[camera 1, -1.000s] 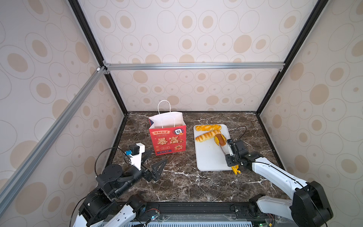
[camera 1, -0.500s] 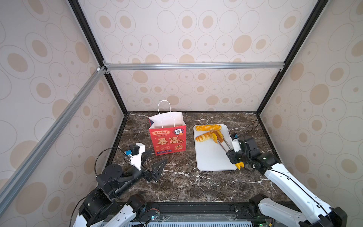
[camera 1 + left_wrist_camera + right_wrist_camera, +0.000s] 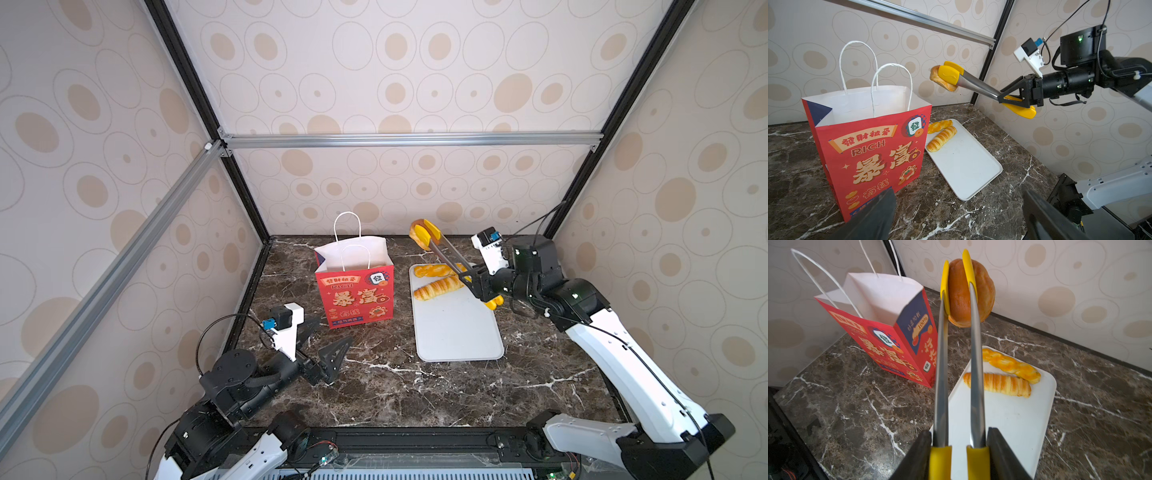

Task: Pack bread into a paper bag
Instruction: Place the fake bread in the paper bag.

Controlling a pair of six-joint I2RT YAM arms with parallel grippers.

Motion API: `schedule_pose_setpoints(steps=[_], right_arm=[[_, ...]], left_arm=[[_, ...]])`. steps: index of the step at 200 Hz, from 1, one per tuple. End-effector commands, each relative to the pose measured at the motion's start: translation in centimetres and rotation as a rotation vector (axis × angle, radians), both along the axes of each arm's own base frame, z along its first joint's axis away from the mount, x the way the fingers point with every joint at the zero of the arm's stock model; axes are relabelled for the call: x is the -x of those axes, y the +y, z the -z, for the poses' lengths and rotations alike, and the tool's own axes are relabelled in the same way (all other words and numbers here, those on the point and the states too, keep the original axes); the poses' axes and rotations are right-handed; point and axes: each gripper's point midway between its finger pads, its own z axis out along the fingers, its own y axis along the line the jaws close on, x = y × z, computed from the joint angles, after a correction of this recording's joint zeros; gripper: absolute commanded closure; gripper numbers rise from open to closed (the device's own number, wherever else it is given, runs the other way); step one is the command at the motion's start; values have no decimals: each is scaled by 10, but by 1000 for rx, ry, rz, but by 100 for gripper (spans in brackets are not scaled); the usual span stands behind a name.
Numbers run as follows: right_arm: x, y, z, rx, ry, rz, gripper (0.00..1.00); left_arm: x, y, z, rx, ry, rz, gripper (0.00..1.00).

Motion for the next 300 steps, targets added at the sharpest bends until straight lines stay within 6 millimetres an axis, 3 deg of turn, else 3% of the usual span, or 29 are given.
schedule_pose_setpoints(steps=[1,28,69,85,131,174,235,252,300], right_arm=[[4,39,-37,-90,-68,-144,88],[11,77,-41,-63,-74,-235,87],[23,106,-12,-23,-36,-277,86],[25,110,-7,-17,-27,-281,83],[24,111,-16,-14,-48,-281,64],[21,110,-21,-8,-62,-266,53],[18,114,-23,-8,-64,-276,47],[19,116,-23,-8,-65,-280,40],[18,118,-24,-8,-68,-288,39]], left_arm=[[3,2,-7,28,-20,3,1],[3,1,-7,29,-17,7,2],[4,1,-8,32,-21,8,2],[4,0,-8,33,-20,13,2],[5,2,-8,39,-23,10,2],[5,1,-8,38,-21,12,2],[5,1,-9,36,-25,11,1],[5,1,-8,36,-25,11,2],[5,1,-9,34,-24,13,2]])
